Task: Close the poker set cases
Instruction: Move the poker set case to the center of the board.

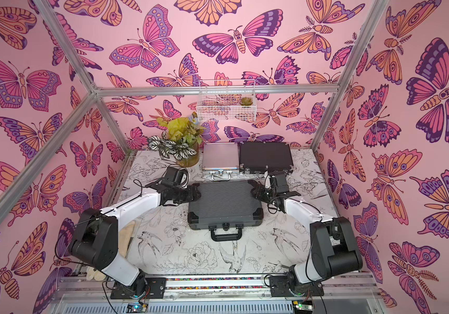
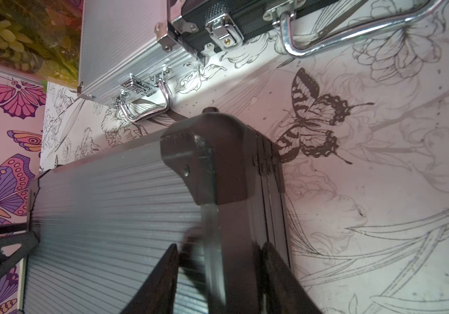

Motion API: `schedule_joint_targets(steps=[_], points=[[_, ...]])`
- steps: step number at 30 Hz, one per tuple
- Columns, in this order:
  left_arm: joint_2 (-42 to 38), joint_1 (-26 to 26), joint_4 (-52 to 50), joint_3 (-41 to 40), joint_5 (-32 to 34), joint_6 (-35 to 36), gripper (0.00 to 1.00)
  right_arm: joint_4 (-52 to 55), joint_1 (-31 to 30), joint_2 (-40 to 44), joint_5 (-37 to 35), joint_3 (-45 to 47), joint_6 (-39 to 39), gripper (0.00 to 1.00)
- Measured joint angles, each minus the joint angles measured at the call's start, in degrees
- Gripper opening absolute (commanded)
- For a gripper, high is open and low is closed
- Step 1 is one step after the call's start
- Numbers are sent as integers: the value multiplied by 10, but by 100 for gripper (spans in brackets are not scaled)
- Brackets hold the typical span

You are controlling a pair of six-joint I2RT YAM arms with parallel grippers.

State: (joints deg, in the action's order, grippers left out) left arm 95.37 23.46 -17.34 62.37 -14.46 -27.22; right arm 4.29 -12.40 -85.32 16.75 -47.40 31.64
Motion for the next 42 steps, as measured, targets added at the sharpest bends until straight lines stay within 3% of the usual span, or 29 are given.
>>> schedule_joint_targets(steps=[5, 11, 19, 29, 36, 37, 39, 40, 42], points=[[46, 0, 99, 20, 3, 10, 57, 13, 9, 13, -24, 3, 7, 50], [12, 12, 160, -38, 36, -3, 58, 19, 11, 10, -26, 0, 8, 50], [-60, 26, 128, -97, 67, -26, 58, 21, 11, -55, 9, -62, 9, 48], [-70, 26, 121, -103, 89, -44, 61, -14, -2, -95, -6, -94, 0, 50], [-73, 32, 95, -97, 75, -13, 81, 26, -12, -50, -16, -65, -12, 62], [-78, 36, 86, -97, 75, -8, 85, 40, -12, -41, -10, -60, -13, 67], [-91, 43, 67, -97, 73, 0, 93, 71, -12, -23, 4, -52, -14, 99], [-100, 47, 57, -97, 74, 4, 99, 87, -11, -12, 11, -47, -14, 99], [-122, 52, 46, -97, 78, 12, 99, 113, -6, 9, 17, -41, -16, 99]])
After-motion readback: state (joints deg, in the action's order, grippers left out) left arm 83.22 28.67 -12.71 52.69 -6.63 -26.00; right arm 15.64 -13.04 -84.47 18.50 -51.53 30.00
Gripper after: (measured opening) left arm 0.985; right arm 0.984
